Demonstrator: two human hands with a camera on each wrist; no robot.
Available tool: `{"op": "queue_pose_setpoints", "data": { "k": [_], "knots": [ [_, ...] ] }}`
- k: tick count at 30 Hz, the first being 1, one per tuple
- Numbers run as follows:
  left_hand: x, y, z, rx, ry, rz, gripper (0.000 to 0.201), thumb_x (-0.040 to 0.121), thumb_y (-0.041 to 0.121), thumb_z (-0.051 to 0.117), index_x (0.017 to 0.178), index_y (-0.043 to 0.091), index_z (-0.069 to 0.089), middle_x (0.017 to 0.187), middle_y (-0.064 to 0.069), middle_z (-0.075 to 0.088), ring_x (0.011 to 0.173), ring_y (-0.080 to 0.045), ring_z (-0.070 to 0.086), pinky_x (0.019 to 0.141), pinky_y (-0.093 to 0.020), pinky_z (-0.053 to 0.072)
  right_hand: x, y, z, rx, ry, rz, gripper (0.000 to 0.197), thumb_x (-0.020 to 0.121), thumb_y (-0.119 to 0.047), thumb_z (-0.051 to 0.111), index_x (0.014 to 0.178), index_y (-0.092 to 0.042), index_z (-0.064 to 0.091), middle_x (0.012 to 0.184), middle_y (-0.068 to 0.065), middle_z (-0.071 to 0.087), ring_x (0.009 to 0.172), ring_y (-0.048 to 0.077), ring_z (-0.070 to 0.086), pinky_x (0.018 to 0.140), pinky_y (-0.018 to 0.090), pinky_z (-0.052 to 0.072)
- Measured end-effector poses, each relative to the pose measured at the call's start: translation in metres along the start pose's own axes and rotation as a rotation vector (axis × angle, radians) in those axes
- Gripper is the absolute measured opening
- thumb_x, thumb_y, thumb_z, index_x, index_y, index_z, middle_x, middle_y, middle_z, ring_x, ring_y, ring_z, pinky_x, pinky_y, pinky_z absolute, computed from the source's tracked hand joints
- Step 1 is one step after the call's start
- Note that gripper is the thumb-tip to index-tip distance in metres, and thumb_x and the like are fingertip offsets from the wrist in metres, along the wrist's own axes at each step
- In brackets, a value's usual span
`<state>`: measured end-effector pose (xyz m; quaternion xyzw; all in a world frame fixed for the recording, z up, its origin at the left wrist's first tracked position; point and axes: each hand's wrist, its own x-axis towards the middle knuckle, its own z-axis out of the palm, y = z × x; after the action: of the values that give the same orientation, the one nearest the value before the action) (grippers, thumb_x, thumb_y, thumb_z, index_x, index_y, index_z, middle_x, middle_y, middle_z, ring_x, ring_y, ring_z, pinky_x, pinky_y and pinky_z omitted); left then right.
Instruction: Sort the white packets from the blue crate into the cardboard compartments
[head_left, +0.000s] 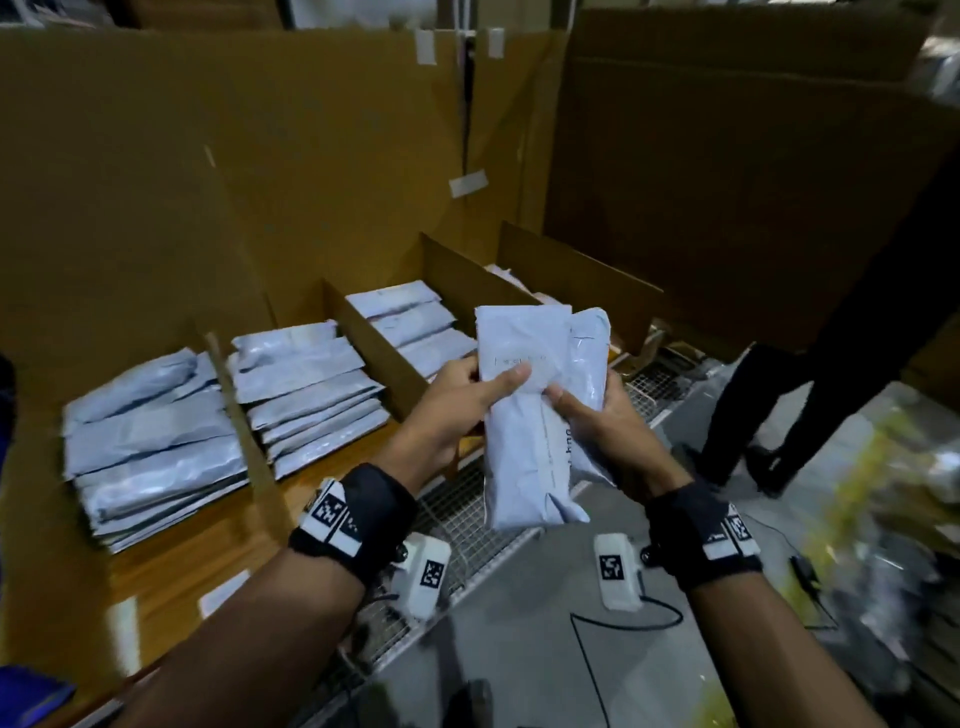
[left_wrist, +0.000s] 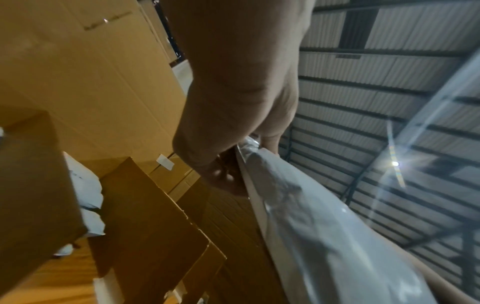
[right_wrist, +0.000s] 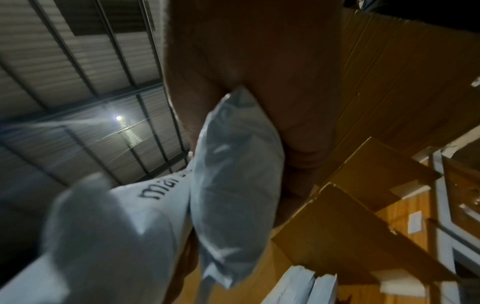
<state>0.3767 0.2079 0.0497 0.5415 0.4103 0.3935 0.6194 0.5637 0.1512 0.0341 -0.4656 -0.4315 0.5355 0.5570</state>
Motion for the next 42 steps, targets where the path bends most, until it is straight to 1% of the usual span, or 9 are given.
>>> {"op": "queue_pose_setpoints", "data": {
  "k": [4, 7, 15, 24, 27, 31, 33, 36, 42],
  "knots": [
    [0.073, 0.0, 0.022, -0.128, 0.151, 0.047, 0.032, 0.098, 0.032, 0.075, 0.123, 0.012, 0.072, 0.113, 0.0, 0.081, 0.1, -0.017, 0.078, 0.075, -0.029, 0.063, 0.048, -0.011, -0.054, -0.089, 0.163, 0.035, 0.054, 0.101, -0.034, 0.068, 0.146, -0.02, 0.041, 0.131, 0.005, 0.07, 0.108, 0.021, 0.076, 0.079, 0.037, 0.065],
    [0.141, -0.004, 0.032, -0.203, 0.265, 0.084, 0.036, 0.1, 0.036, 0.073, 0.127, 0.013, 0.07, 0.115, 0.0, 0.08, 0.103, -0.018, 0.078, 0.085, -0.037, 0.064, 0.095, -0.025, -0.092, -0.163, 0.19, 0.044, 0.051, 0.102, -0.032, 0.069, 0.144, -0.018, 0.044, 0.133, 0.011, 0.068, 0.112, 0.029, 0.074, 0.091, 0.051, 0.063],
    [0.306, -0.009, 0.047, -0.27, 0.462, -0.005, 0.038, 0.101, 0.041, 0.07, 0.129, 0.017, 0.063, 0.118, -0.003, 0.076, 0.105, -0.023, 0.075, 0.091, -0.045, 0.063, 0.243, -0.07, -0.163, -0.402, 0.16, 0.114, 0.054, 0.103, -0.032, 0.069, 0.147, -0.017, 0.041, 0.132, 0.006, 0.063, 0.112, 0.023, 0.069, 0.082, 0.036, 0.061],
    [0.4, 0.007, 0.015, -0.11, 0.565, -0.055, 0.038, 0.097, 0.046, 0.073, 0.123, 0.019, 0.066, 0.112, -0.001, 0.079, 0.097, -0.023, 0.078, 0.087, -0.049, 0.064, 0.386, -0.065, -0.193, -0.309, 0.087, 0.326, 0.054, 0.107, -0.037, 0.06, 0.152, -0.026, 0.032, 0.127, 0.008, 0.061, 0.104, 0.029, 0.072, 0.067, 0.039, 0.062],
    [0.419, 0.005, -0.001, -0.046, 0.649, -0.095, 0.037, 0.095, 0.05, 0.075, 0.118, 0.022, 0.065, 0.111, 0.0, 0.079, 0.095, -0.022, 0.078, 0.086, -0.048, 0.064, 0.438, -0.058, -0.193, -0.315, 0.01, 0.332, 0.052, 0.107, -0.031, 0.058, 0.153, -0.025, 0.033, 0.12, 0.007, 0.061, 0.098, 0.027, 0.072, 0.062, 0.034, 0.061],
    [0.437, 0.009, -0.015, 0.026, 0.764, -0.161, 0.03, 0.099, 0.046, 0.072, 0.113, 0.023, 0.059, 0.111, 0.001, 0.075, 0.093, -0.019, 0.076, 0.072, -0.036, 0.061, 0.519, -0.04, -0.192, -0.483, -0.093, 0.262, 0.038, 0.106, -0.011, 0.052, 0.142, 0.001, 0.047, 0.097, 0.002, 0.06, 0.094, 0.021, 0.065, 0.084, 0.036, 0.053],
    [0.447, 0.011, -0.021, 0.056, 0.824, -0.201, 0.037, 0.099, 0.048, 0.071, 0.122, 0.022, 0.056, 0.112, 0.002, 0.073, 0.094, -0.019, 0.075, 0.069, -0.035, 0.059, 0.561, -0.031, -0.188, -0.565, -0.189, 0.252, 0.033, 0.106, -0.013, 0.055, 0.137, -0.004, 0.051, 0.106, 0.008, 0.068, 0.096, 0.023, 0.067, 0.084, 0.039, 0.058],
    [0.458, 0.014, -0.029, 0.088, 0.904, -0.245, 0.043, 0.098, 0.052, 0.071, 0.124, 0.023, 0.053, 0.119, 0.0, 0.072, 0.101, -0.022, 0.074, 0.087, -0.047, 0.062, 0.619, -0.019, -0.178, -0.676, -0.346, 0.205, 0.03, 0.106, -0.018, 0.06, 0.135, -0.014, 0.053, 0.113, 0.005, 0.069, 0.088, 0.015, 0.067, 0.056, 0.019, 0.054],
    [0.482, 0.013, -0.036, 0.116, 0.99, -0.294, 0.035, 0.1, 0.046, 0.07, 0.12, 0.027, 0.048, 0.119, 0.003, 0.07, 0.101, -0.016, 0.069, 0.089, -0.039, 0.059, 0.721, 0.009, -0.132, -0.947, -0.658, 0.11, 0.048, 0.107, -0.027, 0.062, 0.15, -0.012, 0.048, 0.125, 0.022, 0.069, 0.087, 0.019, 0.065, 0.072, 0.033, 0.057]
  ]
}}
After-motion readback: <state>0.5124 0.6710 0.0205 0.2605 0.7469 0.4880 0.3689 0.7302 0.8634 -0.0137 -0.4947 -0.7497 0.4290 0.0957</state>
